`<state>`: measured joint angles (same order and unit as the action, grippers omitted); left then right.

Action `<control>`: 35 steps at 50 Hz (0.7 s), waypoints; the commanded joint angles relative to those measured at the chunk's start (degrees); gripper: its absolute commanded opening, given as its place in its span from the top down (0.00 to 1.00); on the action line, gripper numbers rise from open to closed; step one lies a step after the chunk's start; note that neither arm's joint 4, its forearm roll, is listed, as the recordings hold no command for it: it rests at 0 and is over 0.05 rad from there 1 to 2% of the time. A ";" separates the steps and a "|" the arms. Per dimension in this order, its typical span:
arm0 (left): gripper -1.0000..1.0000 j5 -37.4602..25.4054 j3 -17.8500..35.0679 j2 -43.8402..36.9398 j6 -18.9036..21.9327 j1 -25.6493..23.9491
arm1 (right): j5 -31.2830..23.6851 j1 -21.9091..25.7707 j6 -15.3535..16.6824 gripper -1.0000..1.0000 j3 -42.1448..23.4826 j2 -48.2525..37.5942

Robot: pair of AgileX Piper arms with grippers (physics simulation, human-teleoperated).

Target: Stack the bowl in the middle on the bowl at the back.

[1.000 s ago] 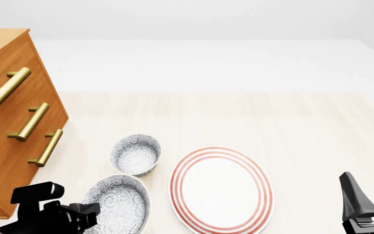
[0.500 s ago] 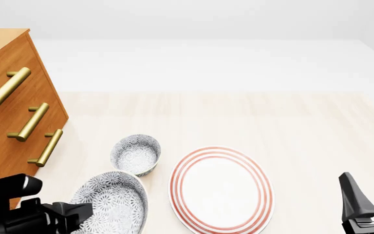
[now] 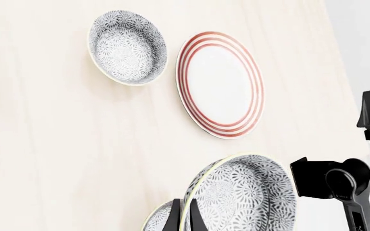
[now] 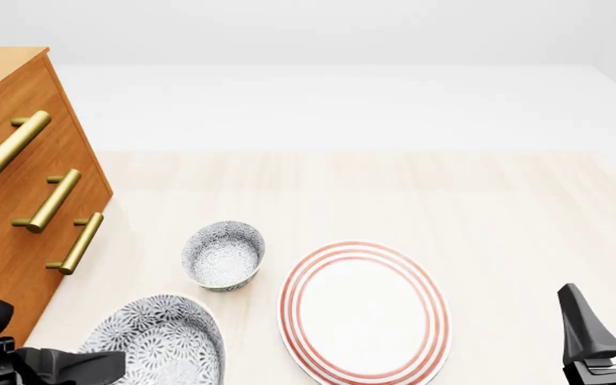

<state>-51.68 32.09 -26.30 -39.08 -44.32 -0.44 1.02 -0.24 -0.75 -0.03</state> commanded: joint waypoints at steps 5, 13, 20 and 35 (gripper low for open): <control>1.00 -4.34 0.47 2.67 -0.93 -4.28 | -0.07 0.03 0.09 0.00 -0.08 0.00; 1.00 -4.63 -1.56 3.41 -1.39 -6.07 | -0.13 0.03 0.08 0.00 -0.14 0.00; 1.00 -5.51 -4.22 4.84 -2.70 -8.38 | -0.15 0.00 -0.01 0.00 -0.15 0.00; 1.00 -5.10 -9.66 6.77 -5.25 -11.86 | -0.09 0.02 -0.06 0.00 -0.10 0.01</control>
<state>-57.61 25.95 -20.71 -42.40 -53.24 -0.55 1.02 -0.27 -0.86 -0.02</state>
